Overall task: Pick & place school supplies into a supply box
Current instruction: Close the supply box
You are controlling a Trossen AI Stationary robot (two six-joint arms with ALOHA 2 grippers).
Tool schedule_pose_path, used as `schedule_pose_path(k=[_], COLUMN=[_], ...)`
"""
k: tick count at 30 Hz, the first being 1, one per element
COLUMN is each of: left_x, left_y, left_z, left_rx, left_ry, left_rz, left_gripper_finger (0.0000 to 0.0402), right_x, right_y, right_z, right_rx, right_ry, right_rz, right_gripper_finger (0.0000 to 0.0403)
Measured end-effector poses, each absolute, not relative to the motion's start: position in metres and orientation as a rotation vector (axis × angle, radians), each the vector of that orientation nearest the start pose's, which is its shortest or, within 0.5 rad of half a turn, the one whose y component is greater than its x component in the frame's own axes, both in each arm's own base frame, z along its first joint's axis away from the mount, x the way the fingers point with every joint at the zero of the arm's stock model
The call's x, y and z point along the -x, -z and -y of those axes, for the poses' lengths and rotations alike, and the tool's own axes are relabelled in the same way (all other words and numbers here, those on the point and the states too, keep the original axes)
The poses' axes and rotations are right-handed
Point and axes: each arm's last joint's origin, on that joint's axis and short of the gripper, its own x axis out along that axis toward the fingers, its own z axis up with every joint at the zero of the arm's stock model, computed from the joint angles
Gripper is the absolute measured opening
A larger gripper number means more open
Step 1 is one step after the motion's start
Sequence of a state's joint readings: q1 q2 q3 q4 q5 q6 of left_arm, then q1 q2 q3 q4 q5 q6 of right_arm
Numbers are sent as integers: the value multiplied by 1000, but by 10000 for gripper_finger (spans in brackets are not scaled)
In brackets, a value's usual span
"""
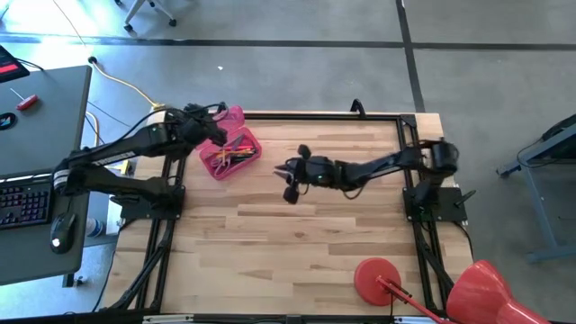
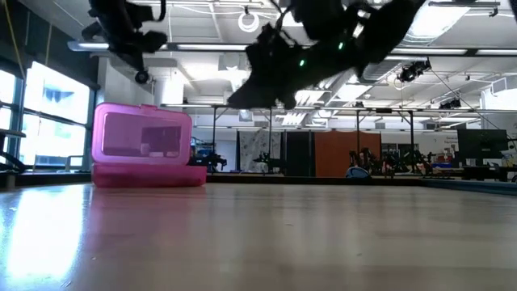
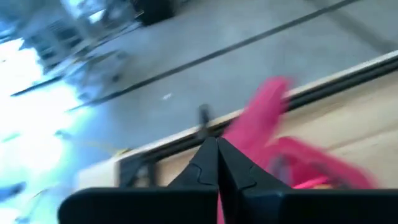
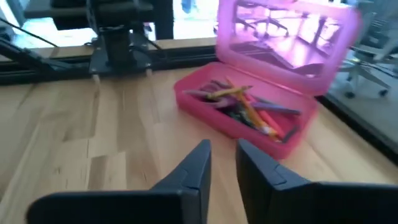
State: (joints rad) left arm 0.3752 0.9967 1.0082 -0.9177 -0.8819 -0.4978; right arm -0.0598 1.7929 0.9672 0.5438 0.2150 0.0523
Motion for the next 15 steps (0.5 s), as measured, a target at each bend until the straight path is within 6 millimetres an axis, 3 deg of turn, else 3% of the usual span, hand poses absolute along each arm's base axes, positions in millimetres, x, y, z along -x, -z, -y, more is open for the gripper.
schedule_pose_path(k=[4, 10, 15], left_x=[-143, -126, -128], left_y=[-299, -285, -275], left_z=[-106, -152, -161], left_rx=[157, 365, 352], left_ry=[-1526, -1636, -1680], left_rz=[-689, -685, -748], left_gripper_finger=[20, 18, 9], right_x=[-393, -413, -427], right_y=[-166, -140, -124], right_z=[38, 60, 73], right_rx=[-41, -97, -117], right_ry=[278, 315, 320], right_rz=[-220, -266, -371], right_gripper_finger=[10, 2, 1])
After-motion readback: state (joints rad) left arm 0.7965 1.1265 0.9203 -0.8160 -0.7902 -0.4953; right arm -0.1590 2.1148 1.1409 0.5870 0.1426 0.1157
